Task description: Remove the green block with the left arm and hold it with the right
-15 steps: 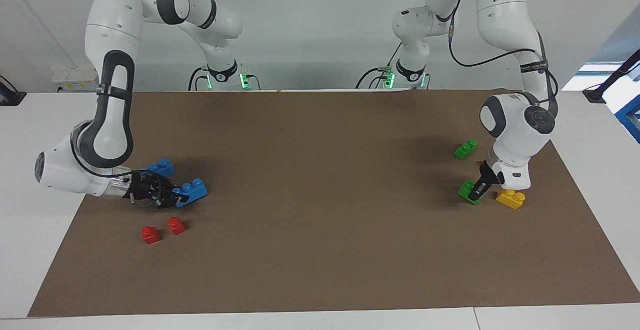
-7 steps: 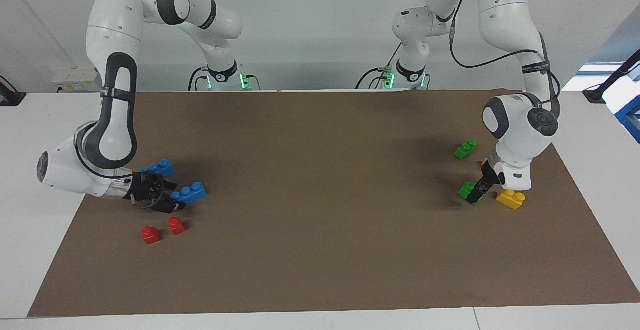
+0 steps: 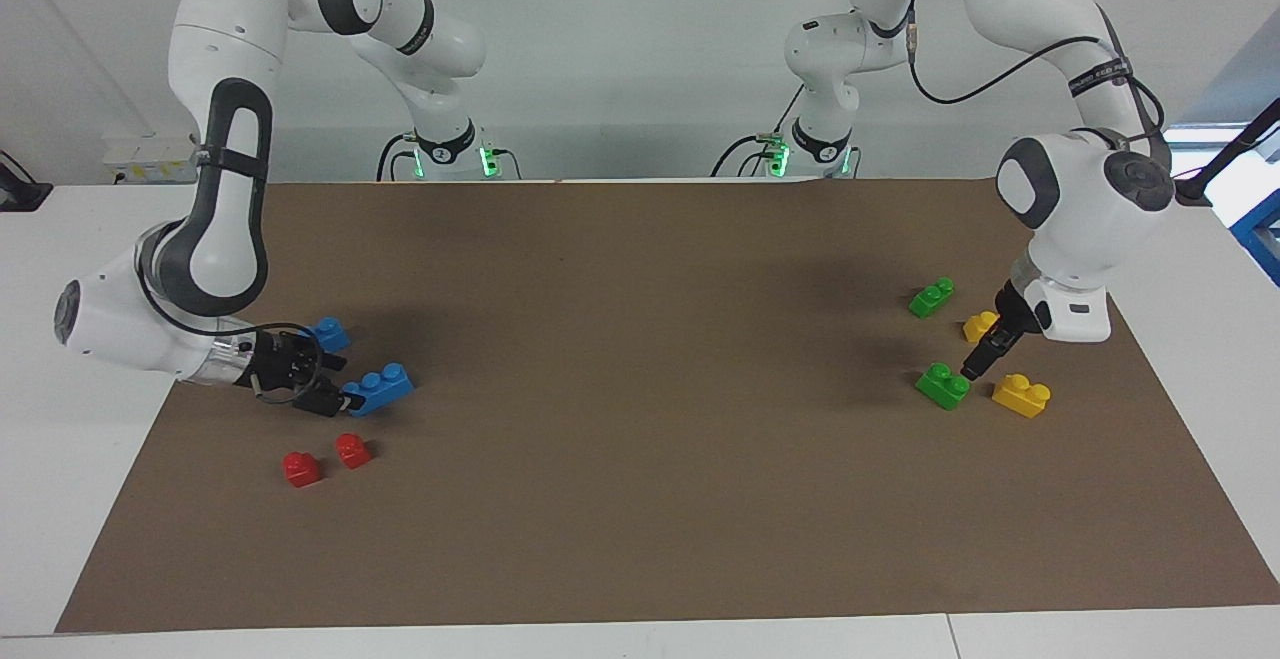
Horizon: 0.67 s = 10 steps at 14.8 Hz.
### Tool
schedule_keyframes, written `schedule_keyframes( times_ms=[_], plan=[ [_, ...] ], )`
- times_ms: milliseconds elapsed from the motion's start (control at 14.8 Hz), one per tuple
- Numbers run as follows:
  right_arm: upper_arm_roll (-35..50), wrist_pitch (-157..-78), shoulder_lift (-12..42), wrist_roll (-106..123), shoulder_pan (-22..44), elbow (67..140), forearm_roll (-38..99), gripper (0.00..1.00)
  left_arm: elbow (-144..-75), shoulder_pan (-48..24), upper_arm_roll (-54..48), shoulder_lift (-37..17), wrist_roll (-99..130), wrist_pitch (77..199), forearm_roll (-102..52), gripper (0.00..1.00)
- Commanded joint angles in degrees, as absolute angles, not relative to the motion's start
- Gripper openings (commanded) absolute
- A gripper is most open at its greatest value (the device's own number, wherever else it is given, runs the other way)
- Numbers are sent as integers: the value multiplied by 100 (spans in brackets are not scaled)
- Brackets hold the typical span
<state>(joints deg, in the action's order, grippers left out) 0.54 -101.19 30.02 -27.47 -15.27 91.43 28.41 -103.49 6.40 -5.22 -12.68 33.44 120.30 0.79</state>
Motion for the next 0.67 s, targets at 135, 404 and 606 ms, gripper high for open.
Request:
schedule_keyframes(
  times_ms=[135, 404, 606],
  plan=[
    [79, -9871, 2523, -3190, -1494, 9202, 2549, 98, -10161, 467, -554, -695, 2972, 11384, 88, 100],
    [105, -9800, 2032, -3130, -1380, 9193, 1909, 99, -9958, 325, -606, -142, 1946, 10733, 106, 100],
    [114, -9800, 1724, -2524, -1231, 9176, 1565, 99, -9958, 334, -615, 184, 873, 10425, 88, 100]
  ],
)
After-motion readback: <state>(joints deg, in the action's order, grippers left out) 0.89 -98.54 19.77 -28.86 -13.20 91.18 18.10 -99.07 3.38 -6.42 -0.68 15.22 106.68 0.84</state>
